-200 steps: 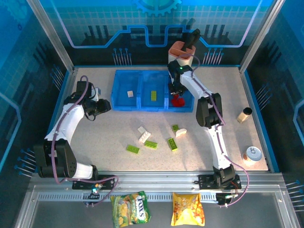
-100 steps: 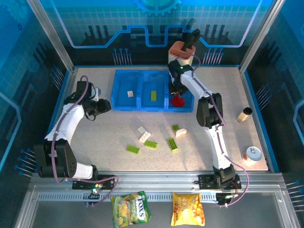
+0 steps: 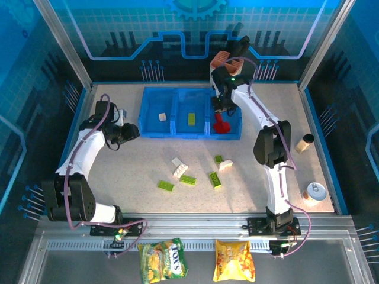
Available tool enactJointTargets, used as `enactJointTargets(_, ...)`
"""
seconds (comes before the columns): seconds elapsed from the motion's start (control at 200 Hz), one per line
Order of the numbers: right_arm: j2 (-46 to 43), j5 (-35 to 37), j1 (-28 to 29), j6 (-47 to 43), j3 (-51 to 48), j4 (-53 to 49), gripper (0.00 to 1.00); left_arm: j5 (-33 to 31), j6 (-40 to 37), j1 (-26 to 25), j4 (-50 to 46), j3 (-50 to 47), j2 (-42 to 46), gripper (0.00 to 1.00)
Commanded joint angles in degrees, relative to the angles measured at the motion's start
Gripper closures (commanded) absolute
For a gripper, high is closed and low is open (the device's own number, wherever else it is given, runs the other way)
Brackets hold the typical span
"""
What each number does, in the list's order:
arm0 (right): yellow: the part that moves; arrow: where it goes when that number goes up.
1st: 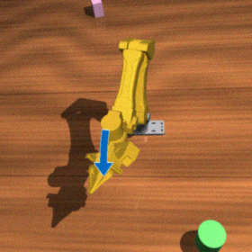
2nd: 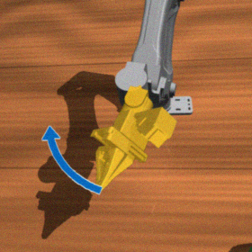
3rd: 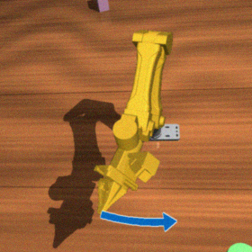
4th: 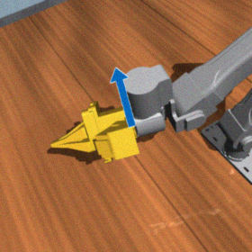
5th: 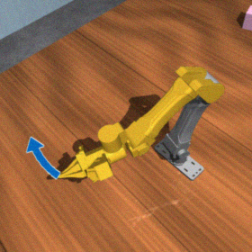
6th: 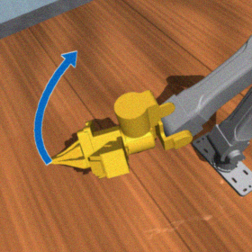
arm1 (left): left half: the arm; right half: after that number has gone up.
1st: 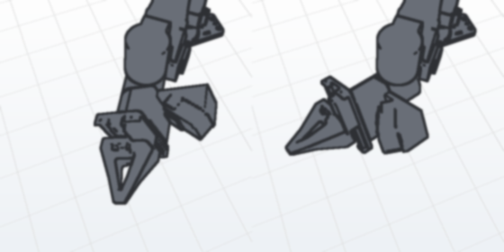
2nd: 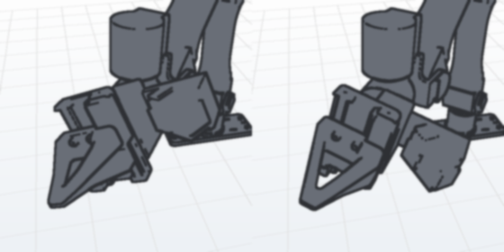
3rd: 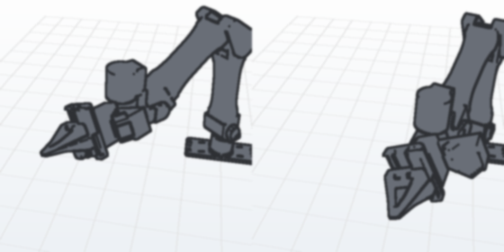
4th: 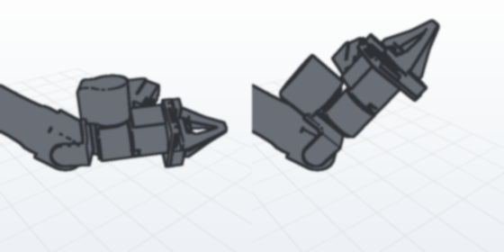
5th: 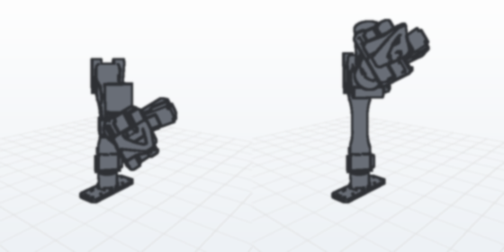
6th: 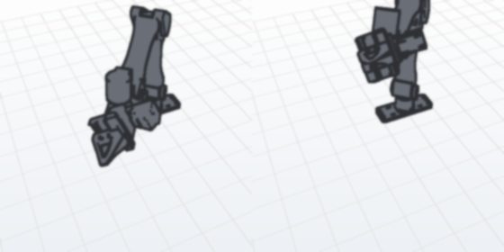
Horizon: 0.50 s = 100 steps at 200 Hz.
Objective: Sort the legos into containers by color
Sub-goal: Place the lego in the container.
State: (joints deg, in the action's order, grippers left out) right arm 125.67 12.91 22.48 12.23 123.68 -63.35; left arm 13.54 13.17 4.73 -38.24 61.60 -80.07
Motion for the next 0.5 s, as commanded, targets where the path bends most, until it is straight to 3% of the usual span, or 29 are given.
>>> enactJointTargets(0.0,-4.6,1.0,1.3,1.1,-4.3,-0.3,0.67,2.3,0.2,0.1,-0.8,-0.7,-0.2,0.57)
enactJointTargets(0.19,-11.7,0.4,2.6,2.8,-14.5,3.1,0.67,0.9,0.7,-3.1,-2.7,0.3,-0.4,0.56)
enactJointTargets(0.495,-21.9,0.6,3.1,4.6,-31.7,8.0,0.67,-3.7,3.6,-12.5,-5.0,2.3,-1.3,0.54)
